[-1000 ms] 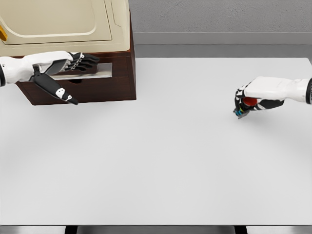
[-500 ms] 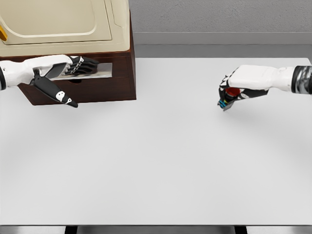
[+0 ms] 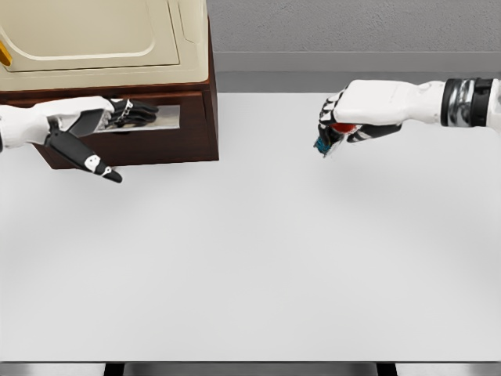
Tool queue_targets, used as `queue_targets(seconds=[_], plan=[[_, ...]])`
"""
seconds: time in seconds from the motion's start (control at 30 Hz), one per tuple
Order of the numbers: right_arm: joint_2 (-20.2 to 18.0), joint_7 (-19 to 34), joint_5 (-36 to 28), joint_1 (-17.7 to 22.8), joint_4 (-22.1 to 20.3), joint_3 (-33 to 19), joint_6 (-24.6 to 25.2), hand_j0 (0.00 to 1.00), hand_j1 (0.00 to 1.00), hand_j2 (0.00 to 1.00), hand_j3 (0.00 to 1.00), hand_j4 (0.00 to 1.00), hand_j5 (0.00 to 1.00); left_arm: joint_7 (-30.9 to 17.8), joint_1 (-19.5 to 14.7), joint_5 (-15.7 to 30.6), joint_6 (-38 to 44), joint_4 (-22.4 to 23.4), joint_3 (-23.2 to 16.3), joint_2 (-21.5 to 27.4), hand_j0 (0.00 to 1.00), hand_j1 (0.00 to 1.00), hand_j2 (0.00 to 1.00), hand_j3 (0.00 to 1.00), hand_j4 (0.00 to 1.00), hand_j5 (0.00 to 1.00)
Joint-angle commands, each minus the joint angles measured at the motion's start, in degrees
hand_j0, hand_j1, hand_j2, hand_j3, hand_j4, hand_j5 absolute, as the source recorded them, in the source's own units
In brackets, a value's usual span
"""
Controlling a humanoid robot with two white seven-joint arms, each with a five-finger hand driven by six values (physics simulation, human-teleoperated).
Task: Open the cabinet drawer with left arm, and place a switch into the drawer with right arm
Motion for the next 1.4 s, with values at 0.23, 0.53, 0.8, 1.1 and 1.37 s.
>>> queue_targets(seconds=[0.23,0.53,0.8,1.1,1.37], plan=[[2.27,-0.18,-0.63,-1.85,0.15,1.84,0.38,0.43,0.43,0.43,0.43,0.43,0.43,-1.63,0.18,-1.49,-0.10,-6.49,-0.88,6.14,1.00,1.00,1.00,1.00,1.00,1.00],[3.23,-0.18,-0.63,-2.73,-0.20,2.19,0.38,0.43,0.43,0.43,0.43,0.43,0.43,-3.30,1.41,-0.53,-0.19,-7.99,-0.79,8.69,1.00,1.00,1.00,1.00,1.00,1.00],[5.60,-0.18,-0.63,-4.40,-0.02,3.60,0.38,0.43,0.43,0.43,0.43,0.43,0.43,-4.11,1.67,0.97,-0.19,-7.99,-1.05,8.96,1.00,1.00,1.00,1.00,1.00,1.00],[7.63,-0.18,-0.72,-6.50,0.15,4.04,0.38,0.43,0.43,0.43,0.43,0.43,0.43,-4.11,1.58,2.81,-0.19,-7.99,-0.96,10.63,1.00,1.00,1.00,1.00,1.00,1.00],[9.82,-0.18,-0.72,-8.97,0.50,5.00,0.38,0.43,0.43,0.43,0.43,0.43,0.43,-4.11,1.67,4.13,-0.10,-8.08,-1.14,11.07,1.00,1.00,1.00,1.00,1.00,1.00]])
